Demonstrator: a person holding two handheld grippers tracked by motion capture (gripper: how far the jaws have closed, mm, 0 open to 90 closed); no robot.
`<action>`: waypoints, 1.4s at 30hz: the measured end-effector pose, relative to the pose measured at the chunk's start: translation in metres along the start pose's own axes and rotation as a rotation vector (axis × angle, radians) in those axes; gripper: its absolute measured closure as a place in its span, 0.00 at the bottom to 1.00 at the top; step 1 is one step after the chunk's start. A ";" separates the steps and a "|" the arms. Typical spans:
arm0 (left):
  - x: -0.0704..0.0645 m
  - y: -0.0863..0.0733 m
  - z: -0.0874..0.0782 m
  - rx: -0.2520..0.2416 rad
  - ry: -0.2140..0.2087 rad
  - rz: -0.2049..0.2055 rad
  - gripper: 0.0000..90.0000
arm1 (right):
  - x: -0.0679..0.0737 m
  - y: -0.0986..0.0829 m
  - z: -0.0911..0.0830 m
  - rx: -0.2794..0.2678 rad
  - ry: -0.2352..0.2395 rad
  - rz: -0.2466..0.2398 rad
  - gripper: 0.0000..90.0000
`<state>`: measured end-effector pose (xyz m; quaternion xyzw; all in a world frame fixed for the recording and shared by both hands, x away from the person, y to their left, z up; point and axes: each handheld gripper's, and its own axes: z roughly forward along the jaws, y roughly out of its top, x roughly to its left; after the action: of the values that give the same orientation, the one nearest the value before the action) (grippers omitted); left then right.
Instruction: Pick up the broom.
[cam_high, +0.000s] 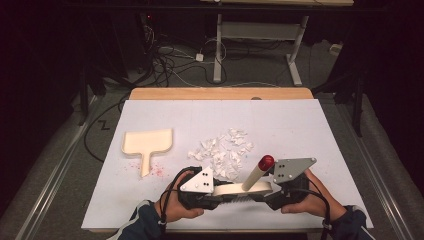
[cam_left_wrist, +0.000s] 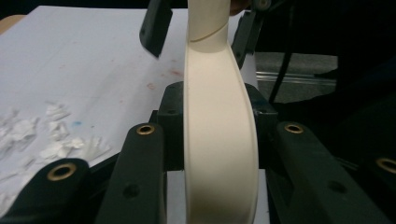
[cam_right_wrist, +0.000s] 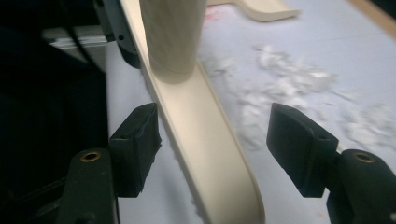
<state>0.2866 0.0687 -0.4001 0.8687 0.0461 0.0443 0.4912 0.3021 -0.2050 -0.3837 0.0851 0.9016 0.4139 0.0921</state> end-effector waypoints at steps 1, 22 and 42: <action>0.000 0.000 0.001 -0.002 -0.019 0.001 0.72 | 0.000 -0.001 0.003 0.002 0.036 -0.005 0.43; 0.000 -0.023 -0.017 0.046 0.316 0.000 0.27 | -0.001 -0.002 0.003 -0.052 -0.019 0.008 0.76; -0.022 -0.126 -0.091 0.182 0.667 -0.220 0.20 | -0.042 -0.007 -0.032 -0.073 -0.337 0.203 0.76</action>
<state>0.2493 0.2078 -0.4625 0.8365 0.3007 0.2677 0.3718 0.3349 -0.2428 -0.3639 0.2400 0.8448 0.4333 0.2025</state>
